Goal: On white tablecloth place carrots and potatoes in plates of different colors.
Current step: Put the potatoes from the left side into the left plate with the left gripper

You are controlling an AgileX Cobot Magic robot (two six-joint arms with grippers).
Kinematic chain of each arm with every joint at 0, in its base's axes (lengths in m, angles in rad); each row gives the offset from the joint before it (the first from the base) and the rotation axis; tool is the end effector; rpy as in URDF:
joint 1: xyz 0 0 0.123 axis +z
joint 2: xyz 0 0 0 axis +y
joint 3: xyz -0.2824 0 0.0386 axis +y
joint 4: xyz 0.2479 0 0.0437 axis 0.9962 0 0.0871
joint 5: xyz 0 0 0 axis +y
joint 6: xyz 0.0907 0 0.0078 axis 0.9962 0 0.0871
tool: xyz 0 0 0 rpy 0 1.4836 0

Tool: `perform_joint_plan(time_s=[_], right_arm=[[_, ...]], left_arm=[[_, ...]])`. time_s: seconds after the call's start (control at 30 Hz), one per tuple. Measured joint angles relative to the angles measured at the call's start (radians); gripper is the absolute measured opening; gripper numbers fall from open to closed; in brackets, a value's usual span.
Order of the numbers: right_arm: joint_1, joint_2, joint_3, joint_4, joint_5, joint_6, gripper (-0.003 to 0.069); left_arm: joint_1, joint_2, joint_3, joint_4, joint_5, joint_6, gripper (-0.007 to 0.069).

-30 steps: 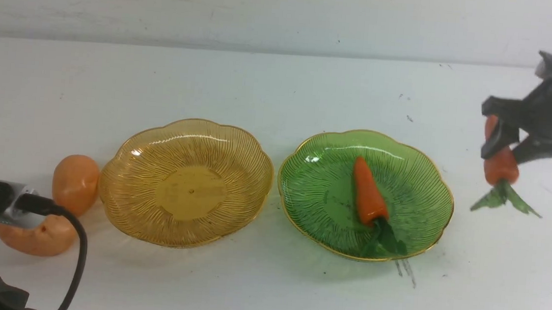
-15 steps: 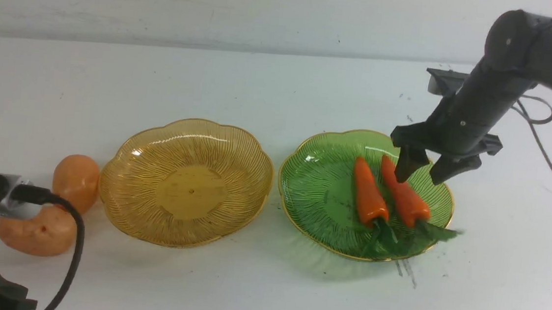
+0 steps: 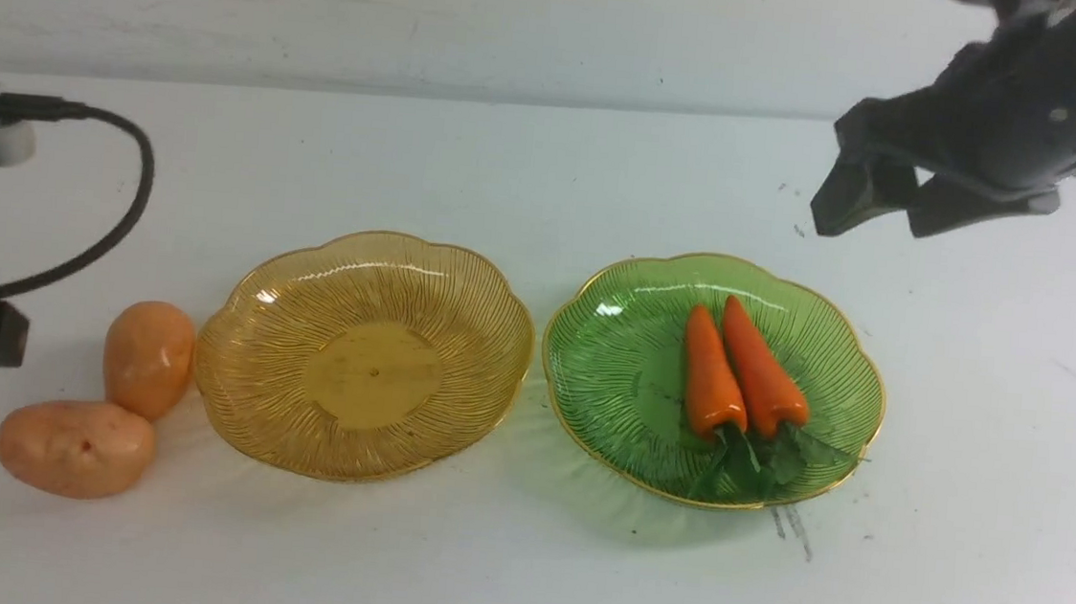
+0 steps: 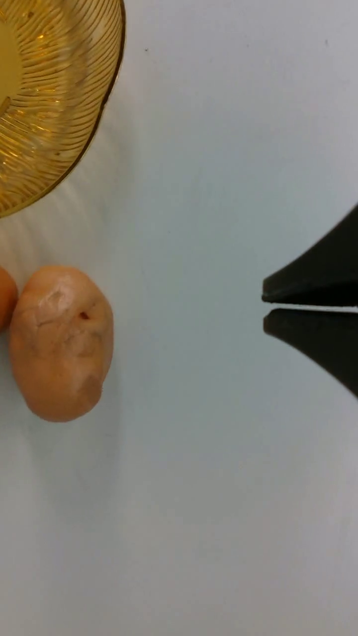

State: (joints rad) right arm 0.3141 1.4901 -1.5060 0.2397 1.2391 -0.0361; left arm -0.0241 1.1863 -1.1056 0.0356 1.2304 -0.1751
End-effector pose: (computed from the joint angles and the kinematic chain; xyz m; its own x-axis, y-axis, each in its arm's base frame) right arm 0.2798 0.1124 0.3751 -0.8751 -0.2399 -0.4202 -0.3552 0.9083 0.2211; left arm 0.2113 -0.0020 0.3372 -0.9297 -0.1400 -0.3408 -0.1402 0.9898 -0.0241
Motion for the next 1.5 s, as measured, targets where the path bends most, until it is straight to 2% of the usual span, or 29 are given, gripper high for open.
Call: perform_joint_plan(time_s=[0.03, 0.07, 0.2, 0.33, 0.53, 0.63, 0.77, 0.9, 0.93, 0.97, 1.1, 1.13, 1.2, 1.33, 1.5], right_arm=[[0.008, -0.035, 0.027, 0.0, 0.003, -0.007, 0.0352], [0.021, -0.091, 0.074, 0.001, 0.007, -0.014, 0.0283], [0.04, -0.262, 0.211, 0.001, 0.015, -0.026, 0.0103], [0.04, -0.436, 0.354, 0.0, 0.021, -0.029, 0.0001], [0.04, -0.603, 0.463, 0.0, 0.02, -0.029, -0.0015], [0.04, -0.624, 0.47, 0.002, 0.019, -0.03, -0.0015], [0.04, -0.627, 0.473, 0.002, 0.019, -0.03, -0.0015], [0.04, -0.627, 0.473, 0.004, 0.019, -0.03, -0.0015], [0.04, -0.627, 0.473, 0.004, 0.019, -0.03, -0.0015], [0.04, -0.627, 0.473, 0.004, 0.019, -0.03, -0.0015], [0.04, -0.627, 0.473, 0.004, 0.019, -0.03, -0.0015], [0.04, -0.627, 0.473, 0.004, 0.019, -0.03, -0.0015], [0.04, -0.627, 0.473, 0.004, 0.019, -0.031, -0.0015], [0.04, -0.627, 0.473, 0.004, 0.019, -0.046, -0.0015], [0.04, -0.627, 0.473, 0.004, 0.019, -0.055, -0.0015]], left_arm=[[0.006, 0.024, -0.008, -0.009, 0.0, 0.0, -0.0003], [0.014, 0.062, -0.017, -0.021, 0.0, 0.0, -0.0003], [0.057, 0.148, -0.036, -0.087, -0.002, 0.022, 0.0], [0.137, 0.207, -0.036, -0.162, -0.009, 0.077, 0.0], [0.236, 0.214, -0.038, -0.215, -0.036, 0.063, 0.0], [0.252, 0.224, -0.04, -0.213, -0.038, 0.017, 0.0001], [0.253, 0.26, -0.04, -0.217, -0.1, -0.038, 0.0043], [0.253, 0.323, -0.041, -0.219, -0.187, -0.111, 0.0183], [0.253, 0.323, -0.041, -0.219, -0.187, -0.111, 0.0183], [0.253, 0.335, -0.041, -0.219, -0.198, -0.125, 0.0219], [0.253, 0.405, -0.041, -0.224, -0.232, -0.229, 0.0437], [0.253, 0.412, -0.041, -0.225, -0.233, -0.235, 0.0447], [0.253, 0.446, -0.041, -0.227, -0.243, -0.29, 0.0549], [0.253, 0.511, -0.041, -0.227, -0.246, -0.335, 0.0638], [0.253, 0.57, -0.044, -0.23, -0.286, -0.342, 0.0651]])
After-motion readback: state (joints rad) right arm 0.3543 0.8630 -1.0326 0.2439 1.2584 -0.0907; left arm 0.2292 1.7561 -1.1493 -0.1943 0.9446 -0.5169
